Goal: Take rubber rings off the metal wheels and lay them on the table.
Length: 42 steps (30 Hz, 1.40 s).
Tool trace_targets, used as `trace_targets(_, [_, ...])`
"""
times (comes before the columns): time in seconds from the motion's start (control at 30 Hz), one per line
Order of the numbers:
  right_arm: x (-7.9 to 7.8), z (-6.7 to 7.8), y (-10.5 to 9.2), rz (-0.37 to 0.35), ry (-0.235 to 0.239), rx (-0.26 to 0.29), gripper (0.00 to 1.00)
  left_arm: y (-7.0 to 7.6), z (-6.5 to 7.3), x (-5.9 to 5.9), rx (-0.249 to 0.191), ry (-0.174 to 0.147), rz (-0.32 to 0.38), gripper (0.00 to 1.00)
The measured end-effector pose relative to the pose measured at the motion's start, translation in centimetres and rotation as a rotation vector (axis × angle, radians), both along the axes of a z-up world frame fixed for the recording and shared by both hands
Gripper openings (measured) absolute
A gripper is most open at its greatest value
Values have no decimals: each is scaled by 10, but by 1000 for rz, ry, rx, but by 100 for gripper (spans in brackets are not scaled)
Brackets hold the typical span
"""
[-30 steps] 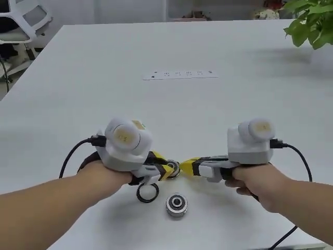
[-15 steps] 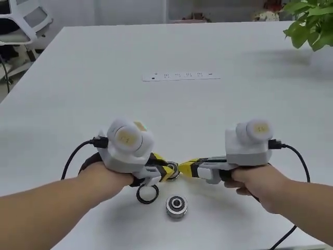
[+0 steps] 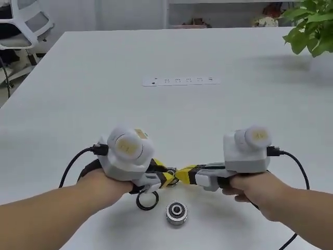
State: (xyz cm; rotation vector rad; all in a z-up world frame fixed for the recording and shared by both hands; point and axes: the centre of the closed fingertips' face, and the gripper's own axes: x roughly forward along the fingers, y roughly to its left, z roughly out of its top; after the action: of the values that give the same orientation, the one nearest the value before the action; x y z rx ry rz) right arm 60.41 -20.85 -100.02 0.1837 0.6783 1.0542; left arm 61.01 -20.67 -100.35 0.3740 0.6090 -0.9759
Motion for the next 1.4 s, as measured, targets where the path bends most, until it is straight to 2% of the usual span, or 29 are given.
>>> trace_targets(0.03, [-1, 1, 2, 5, -1, 11, 0, 0, 0, 0, -1, 0, -1, 12])
trace_targets(0.07, [-4, 12, 9, 27, 11, 76, 0, 0, 0, -1, 0, -1, 0, 12])
trace_targets(0.1, [-3, 6, 3, 19, -2, 19, 0, 0, 0, -1, -2, -1, 1, 12])
trace_targets(0.13, [-2, 6, 4, 30, -22, 14, 0, 0, 0, -1, -2, -1, 1, 12])
trace_targets(0.2, [-2, 5, 2, 16, 4, 31, 0, 0, -1, 0, -2, -2, 1, 12])
trace_targets(0.3, [-2, 4, 1, 18, 3, 29, 0, 0, -1, 0, -3, -1, 4, 12])
trace_targets(0.53, [-6, 6, 1, 24, 46, 69, 0, 0, -1, 1, -9, 1, 6, 12])
trace_targets(0.77, [-7, 7, 2, 22, 40, 59, 0, 0, 0, 0, -17, 4, 2, 13])
trace_targets(0.87, [-7, 9, 2, 18, 34, 56, 0, -1, 0, 0, -7, 0, -4, 13])
trace_targets(0.97, [-6, 12, 1, 10, 34, 61, 0, 0, 0, -1, 5, 10, -14, 13])
trace_targets(1.13, [-5, 18, 0, 3, 30, 75, 0, 3, 7, -5, 1, 6, -20, 15])
trace_targets(1.3, [-5, 26, 1, 0, 25, 91, 0, 6, 23, -8, -42, -3, -18, 19])
trace_targets(1.4, [-5, 31, 1, 1, 21, 102, 0, 10, 31, -11, -63, -5, -14, 27])
